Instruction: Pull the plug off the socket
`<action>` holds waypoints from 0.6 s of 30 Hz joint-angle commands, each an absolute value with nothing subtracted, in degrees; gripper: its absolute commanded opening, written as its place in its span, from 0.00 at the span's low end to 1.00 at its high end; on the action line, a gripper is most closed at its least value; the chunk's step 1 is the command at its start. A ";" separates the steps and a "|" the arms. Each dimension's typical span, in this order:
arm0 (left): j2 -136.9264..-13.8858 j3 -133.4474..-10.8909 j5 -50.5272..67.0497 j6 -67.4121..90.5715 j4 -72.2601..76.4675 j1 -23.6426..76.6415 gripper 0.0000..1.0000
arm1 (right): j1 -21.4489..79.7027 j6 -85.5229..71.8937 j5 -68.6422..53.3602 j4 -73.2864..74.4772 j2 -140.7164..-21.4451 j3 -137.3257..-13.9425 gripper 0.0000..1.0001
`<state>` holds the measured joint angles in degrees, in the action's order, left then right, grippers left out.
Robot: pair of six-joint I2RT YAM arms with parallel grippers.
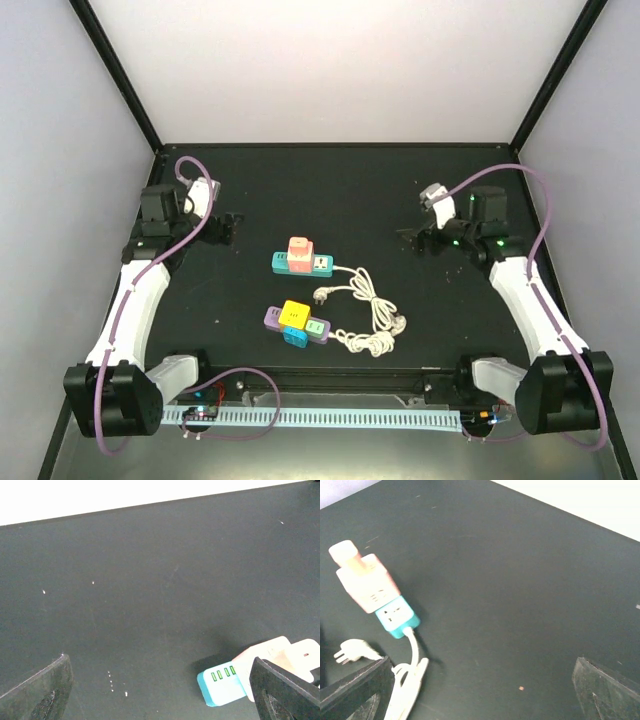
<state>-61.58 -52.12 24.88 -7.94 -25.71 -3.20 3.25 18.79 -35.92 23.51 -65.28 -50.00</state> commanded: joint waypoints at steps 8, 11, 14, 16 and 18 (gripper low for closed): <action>-59.82 -53.78 27.40 -8.48 -30.74 -2.60 0.99 | 21.23 29.40 -30.01 27.96 -74.22 -54.42 1.00; -58.90 -53.55 27.26 -8.43 -30.53 -2.60 0.99 | 25.38 30.49 -27.84 25.75 -76.81 -55.04 0.98; -58.77 -53.85 29.10 -9.68 -31.38 -2.52 0.99 | 28.98 30.92 -26.29 22.14 -79.42 -54.64 0.97; -58.79 -54.19 29.90 -10.10 -32.04 -2.57 0.99 | 30.94 30.74 -25.34 20.64 -81.86 -55.23 0.95; -58.82 -54.37 30.20 -10.40 -32.28 -2.54 0.99 | 32.57 30.08 -24.74 19.40 -84.15 -56.03 0.92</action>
<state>-59.57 -52.16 27.53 -9.02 -30.50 -2.87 29.82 29.52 -27.83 23.75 -80.77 -53.78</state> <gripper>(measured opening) 0.988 0.940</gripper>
